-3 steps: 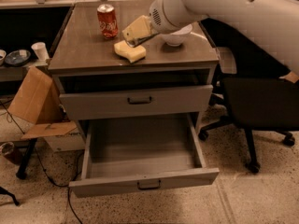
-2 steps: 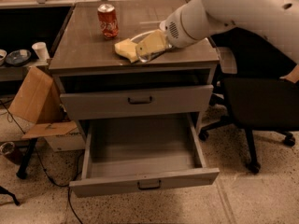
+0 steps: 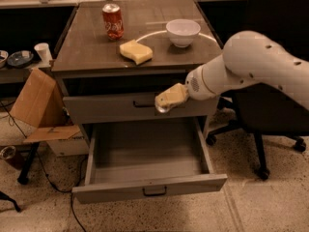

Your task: Place redbull can into middle drawer

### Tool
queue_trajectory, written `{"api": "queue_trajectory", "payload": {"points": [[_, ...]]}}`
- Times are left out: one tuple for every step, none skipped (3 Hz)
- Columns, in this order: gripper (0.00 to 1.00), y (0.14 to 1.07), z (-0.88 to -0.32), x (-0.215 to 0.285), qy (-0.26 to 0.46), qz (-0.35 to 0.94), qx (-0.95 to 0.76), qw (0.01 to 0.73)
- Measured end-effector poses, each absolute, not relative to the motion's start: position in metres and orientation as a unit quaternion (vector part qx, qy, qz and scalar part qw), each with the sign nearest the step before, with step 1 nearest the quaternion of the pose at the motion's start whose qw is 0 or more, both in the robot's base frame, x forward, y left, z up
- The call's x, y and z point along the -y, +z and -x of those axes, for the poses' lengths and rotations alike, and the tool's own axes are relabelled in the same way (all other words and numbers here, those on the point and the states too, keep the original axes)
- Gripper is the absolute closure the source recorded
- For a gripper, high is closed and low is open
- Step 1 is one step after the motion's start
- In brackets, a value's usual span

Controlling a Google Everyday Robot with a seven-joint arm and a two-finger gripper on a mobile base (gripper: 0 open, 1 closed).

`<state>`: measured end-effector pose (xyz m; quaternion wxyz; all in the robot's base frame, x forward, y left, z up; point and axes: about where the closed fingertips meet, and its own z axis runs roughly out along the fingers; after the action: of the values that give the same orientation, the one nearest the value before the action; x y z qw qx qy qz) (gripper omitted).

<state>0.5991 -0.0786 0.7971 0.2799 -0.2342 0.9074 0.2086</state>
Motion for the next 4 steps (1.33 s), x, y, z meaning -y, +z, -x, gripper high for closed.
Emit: {"api": "queue_trajectory", "payload": {"points": [[1.00, 0.694, -0.585, 0.075, 0.240, 0.202, -0.920, 0.234], [1.00, 0.628, -0.584, 0.059, 0.246, 0.184, -0.930, 0.204], [1.00, 0.582, -0.584, 0.037, 0.258, 0.180, -0.933, 0.174], [1.00, 0.554, -0.586, 0.020, 0.266, 0.178, -0.935, 0.151]]}}
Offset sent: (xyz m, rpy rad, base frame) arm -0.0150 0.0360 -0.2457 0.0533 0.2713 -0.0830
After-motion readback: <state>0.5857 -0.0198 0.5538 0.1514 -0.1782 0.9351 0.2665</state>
